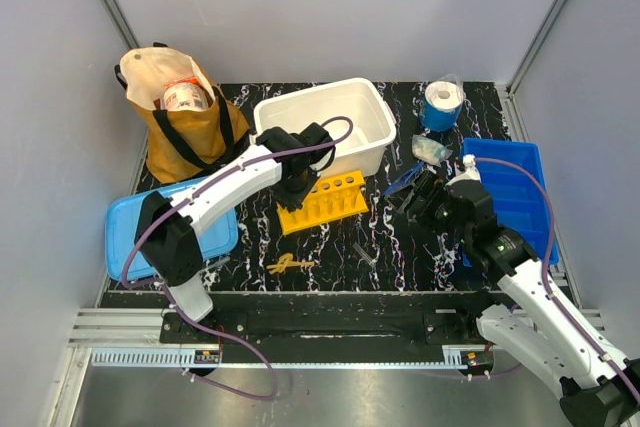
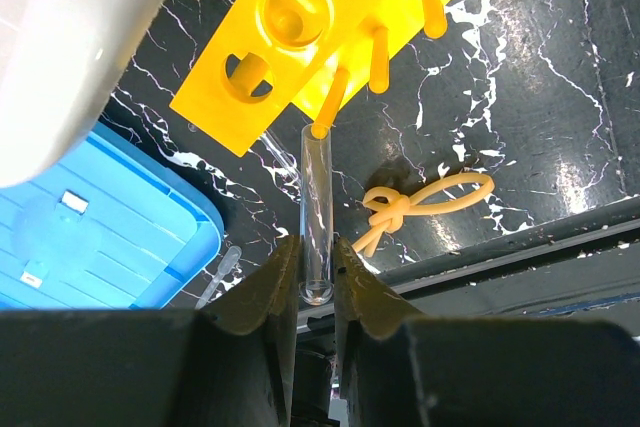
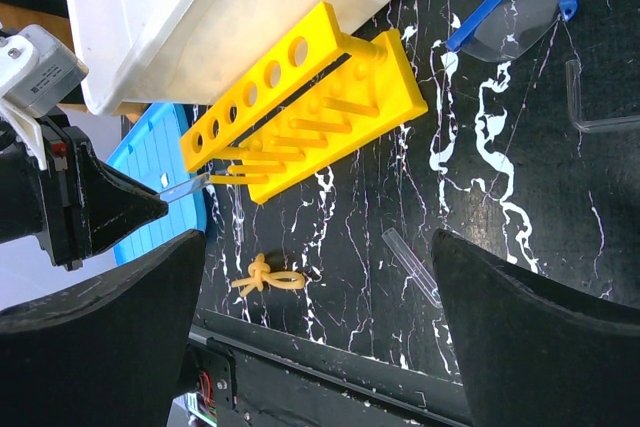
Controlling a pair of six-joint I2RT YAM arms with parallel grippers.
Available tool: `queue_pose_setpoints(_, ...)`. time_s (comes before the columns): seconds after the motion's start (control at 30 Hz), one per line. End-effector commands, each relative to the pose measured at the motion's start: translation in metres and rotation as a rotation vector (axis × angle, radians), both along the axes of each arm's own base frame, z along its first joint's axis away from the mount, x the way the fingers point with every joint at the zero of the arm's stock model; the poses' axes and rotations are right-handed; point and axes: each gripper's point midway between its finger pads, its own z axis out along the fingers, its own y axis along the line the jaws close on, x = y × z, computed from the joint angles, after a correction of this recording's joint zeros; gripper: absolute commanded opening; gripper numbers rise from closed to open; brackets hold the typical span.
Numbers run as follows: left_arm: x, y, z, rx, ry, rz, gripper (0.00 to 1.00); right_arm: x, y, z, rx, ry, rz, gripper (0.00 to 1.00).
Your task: Organize the chemistry lab equipment
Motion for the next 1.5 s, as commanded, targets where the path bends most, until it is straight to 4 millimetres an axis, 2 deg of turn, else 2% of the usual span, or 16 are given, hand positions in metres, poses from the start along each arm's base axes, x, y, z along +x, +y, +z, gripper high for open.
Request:
queue_pose_setpoints(0.0,0.003,-0.001,0.002,-0.008,-0.012,0.005,0.17,0.007,-0.005,0.02,-0.007,-0.068,-0.023,1.0)
queue_pose_setpoints(0.37,0.008,-0.004,-0.014,0.006,-0.01,-0.009,0.22,0.006,-0.006,0.02,-0.01,-0.073,-0.022,1.0)
queue_pose_setpoints(0.5,0.012,-0.005,-0.017,0.006,-0.02,-0.009,0.38,0.006,-0.006,0.02,-0.009,-0.073,-0.021,1.0)
queue_pose_setpoints(0.63,0.017,-0.002,-0.013,0.013,-0.059,0.003,0.48,0.005,-0.005,0.019,-0.011,-0.07,-0.014,1.0)
queue_pose_setpoints(0.83,0.028,-0.002,0.005,-0.019,-0.154,0.019,0.58,0.002,-0.003,0.013,-0.025,-0.041,0.003,0.97)
queue_pose_setpoints(1.03,0.043,-0.008,0.02,-0.099,-0.261,0.043,0.59,0.002,0.001,0.01,-0.032,-0.018,0.026,0.94)
queue_pose_setpoints(1.13,0.048,-0.005,0.036,-0.134,-0.32,0.074,0.59,0.001,0.006,0.007,-0.039,-0.005,0.064,0.93)
queue_pose_setpoints(1.23,0.052,0.002,0.054,-0.193,-0.381,0.12,0.59,0.004,0.01,-0.005,-0.081,0.03,0.099,0.9)
queue_pose_setpoints(1.33,0.053,0.008,0.076,-0.329,-0.432,0.169,0.6,0.007,0.016,-0.023,-0.134,0.085,0.146,0.83)
queue_pose_setpoints(1.47,0.047,0.009,0.106,-0.616,-0.499,0.193,0.63,0.012,0.026,-0.044,-0.206,0.167,0.207,0.71)
